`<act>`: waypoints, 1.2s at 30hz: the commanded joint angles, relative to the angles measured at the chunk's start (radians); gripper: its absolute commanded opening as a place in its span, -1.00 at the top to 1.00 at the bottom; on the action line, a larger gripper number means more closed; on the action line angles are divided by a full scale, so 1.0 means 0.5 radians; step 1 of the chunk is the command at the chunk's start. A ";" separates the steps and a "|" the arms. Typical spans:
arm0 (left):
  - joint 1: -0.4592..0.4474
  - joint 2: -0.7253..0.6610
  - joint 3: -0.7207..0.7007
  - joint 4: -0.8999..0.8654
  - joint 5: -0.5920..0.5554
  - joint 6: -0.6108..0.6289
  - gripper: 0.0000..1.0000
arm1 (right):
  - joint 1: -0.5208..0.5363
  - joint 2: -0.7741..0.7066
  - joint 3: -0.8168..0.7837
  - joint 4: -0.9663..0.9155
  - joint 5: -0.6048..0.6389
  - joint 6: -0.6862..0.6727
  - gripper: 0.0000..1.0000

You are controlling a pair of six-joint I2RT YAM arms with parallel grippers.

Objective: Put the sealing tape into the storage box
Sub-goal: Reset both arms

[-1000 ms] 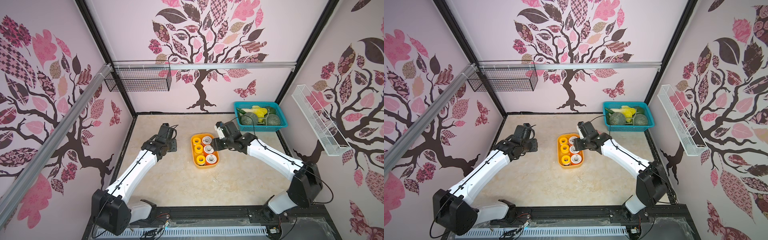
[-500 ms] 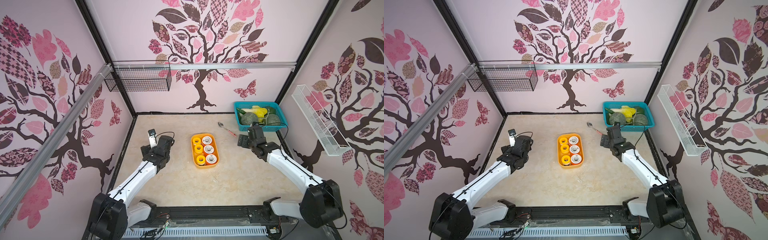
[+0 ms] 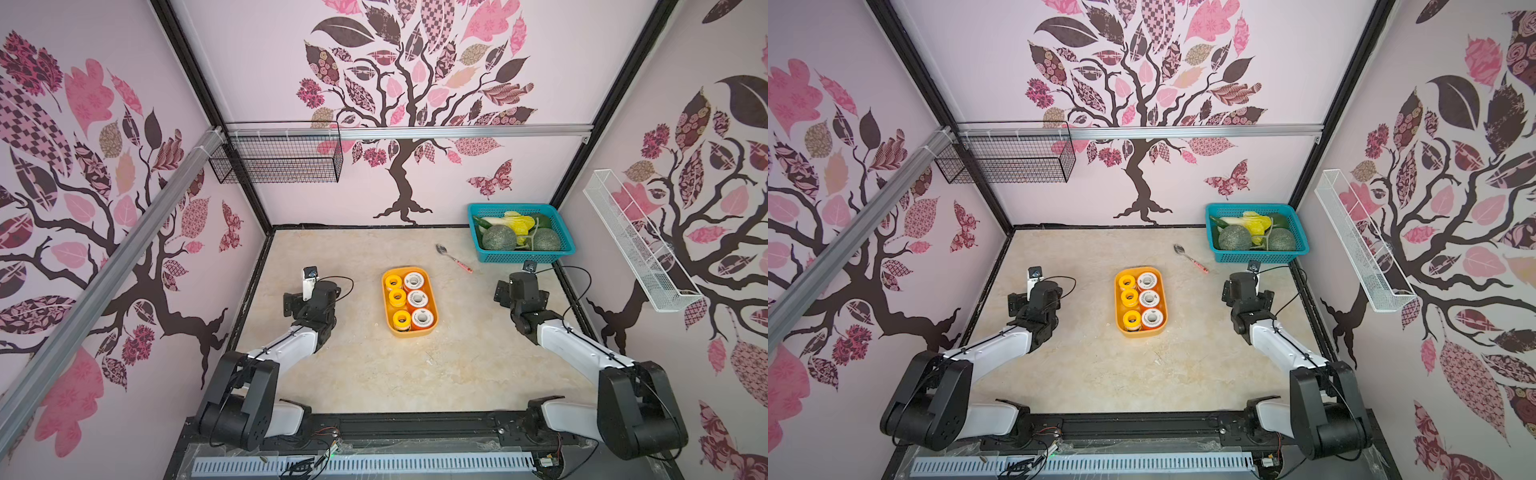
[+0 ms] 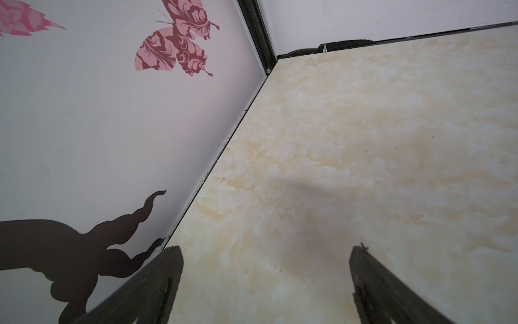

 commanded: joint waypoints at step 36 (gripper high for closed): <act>0.438 0.443 -0.351 1.427 1.039 -0.019 -0.97 | -0.096 0.661 -0.476 1.901 -0.458 -0.332 -0.98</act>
